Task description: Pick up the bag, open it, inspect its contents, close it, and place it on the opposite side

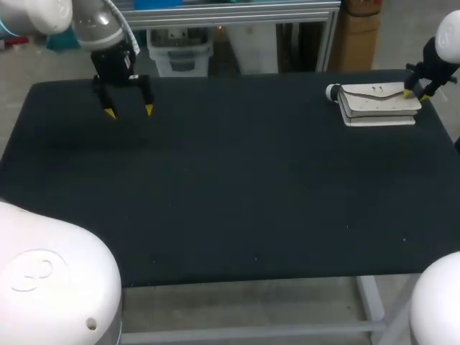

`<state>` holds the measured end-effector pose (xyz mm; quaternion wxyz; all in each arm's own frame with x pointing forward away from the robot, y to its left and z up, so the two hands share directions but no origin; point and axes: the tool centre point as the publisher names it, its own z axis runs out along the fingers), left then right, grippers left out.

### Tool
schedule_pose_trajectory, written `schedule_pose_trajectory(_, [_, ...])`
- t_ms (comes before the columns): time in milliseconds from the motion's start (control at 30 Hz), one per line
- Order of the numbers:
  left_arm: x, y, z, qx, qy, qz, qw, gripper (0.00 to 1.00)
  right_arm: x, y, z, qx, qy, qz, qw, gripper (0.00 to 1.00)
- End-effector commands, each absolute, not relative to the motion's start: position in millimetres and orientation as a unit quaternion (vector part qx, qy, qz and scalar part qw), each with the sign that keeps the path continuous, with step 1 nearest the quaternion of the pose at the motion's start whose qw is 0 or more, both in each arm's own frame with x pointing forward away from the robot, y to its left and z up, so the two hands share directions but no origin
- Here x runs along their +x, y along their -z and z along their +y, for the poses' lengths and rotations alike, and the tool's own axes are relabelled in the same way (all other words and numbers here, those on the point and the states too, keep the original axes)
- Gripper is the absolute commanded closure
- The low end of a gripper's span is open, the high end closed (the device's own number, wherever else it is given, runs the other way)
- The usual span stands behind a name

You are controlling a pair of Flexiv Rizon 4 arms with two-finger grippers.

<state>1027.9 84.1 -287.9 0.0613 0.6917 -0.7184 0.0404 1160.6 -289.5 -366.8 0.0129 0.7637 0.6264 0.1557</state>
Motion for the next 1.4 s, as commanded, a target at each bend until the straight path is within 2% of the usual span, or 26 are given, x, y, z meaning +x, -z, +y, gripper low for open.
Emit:
schedule_pose_trajectory(33, [1026, 286, 84, 0.69, -0.042, -0.72, 0.059, 0.0, 1145, 351, -285, 0.764, -0.158, 0.625, 0.027, 0.0])
schedule_pose_trajectory(300, [1022, 278, 87, 0.687, -0.043, -0.724, 0.046, 0.0, 1122, 318, -278, 0.764, -0.179, 0.619, 0.024, 0.0])
schedule_pose_trajectory(633, [1020, 264, 98, 0.696, -0.041, -0.717, -0.004, 0.0, 1079, 285, -240, 0.754, -0.167, 0.635, -0.002, 0.0])
schedule_pose_trajectory(1033, [1025, 257, 115, 0.707, -0.044, -0.702, -0.069, 0.0, 1027, 267, -218, 0.732, -0.133, 0.665, -0.063, 0.0])
schedule_pose_trajectory(1400, [1032, 255, 128, 0.715, -0.037, -0.689, -0.11, 0.0, 995, 253, -209, 0.711, -0.102, 0.691, -0.08, 0.0])
